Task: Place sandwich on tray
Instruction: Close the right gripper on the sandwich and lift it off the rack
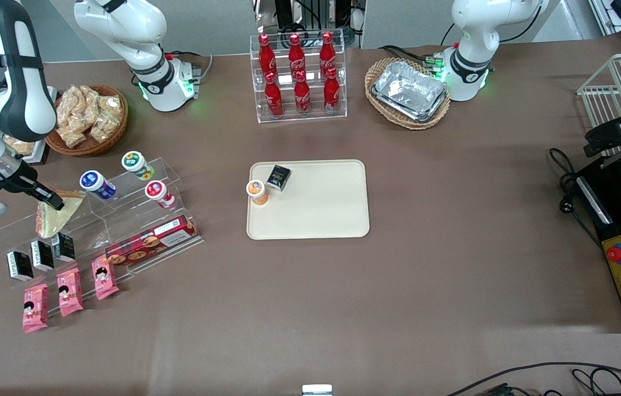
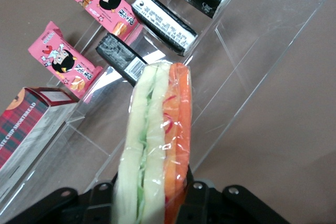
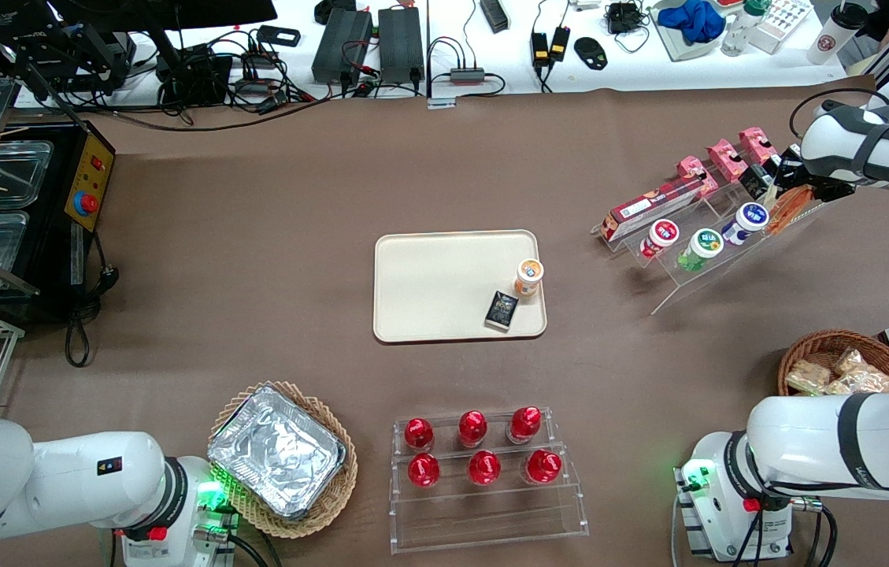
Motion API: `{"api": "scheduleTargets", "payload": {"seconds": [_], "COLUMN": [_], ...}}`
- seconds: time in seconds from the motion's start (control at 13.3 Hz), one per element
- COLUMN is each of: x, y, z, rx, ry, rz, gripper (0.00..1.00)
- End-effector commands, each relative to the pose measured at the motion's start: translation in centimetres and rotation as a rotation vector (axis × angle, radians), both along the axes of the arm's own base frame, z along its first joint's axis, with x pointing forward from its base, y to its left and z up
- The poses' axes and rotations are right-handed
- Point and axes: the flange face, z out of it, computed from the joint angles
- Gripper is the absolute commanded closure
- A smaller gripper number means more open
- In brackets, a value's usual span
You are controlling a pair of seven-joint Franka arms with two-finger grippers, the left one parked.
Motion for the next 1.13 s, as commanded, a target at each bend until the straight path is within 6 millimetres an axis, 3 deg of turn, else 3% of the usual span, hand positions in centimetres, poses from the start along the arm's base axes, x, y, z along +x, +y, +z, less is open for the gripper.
{"api": "scheduleTargets", "payload": {"seconds": [0.0,0.23,0.68,0.9,1.05], "x": [0.0,0.7,3.0,3.8,4.7], "y": [-0.3,-0.3,-0.4,1.0,3.4], "z": [0.3,2.7,14.1,18.7,20.3], "rx": [-0.002,0.011,0.058,0.101,0.110], "ry": [-0.012,0.014,0.123,0.122,0.102], "rz": [0.007,0.016,0.034,0.046,0.054], "gripper": [1.00,1.00,1.00,1.00,1.00]}}
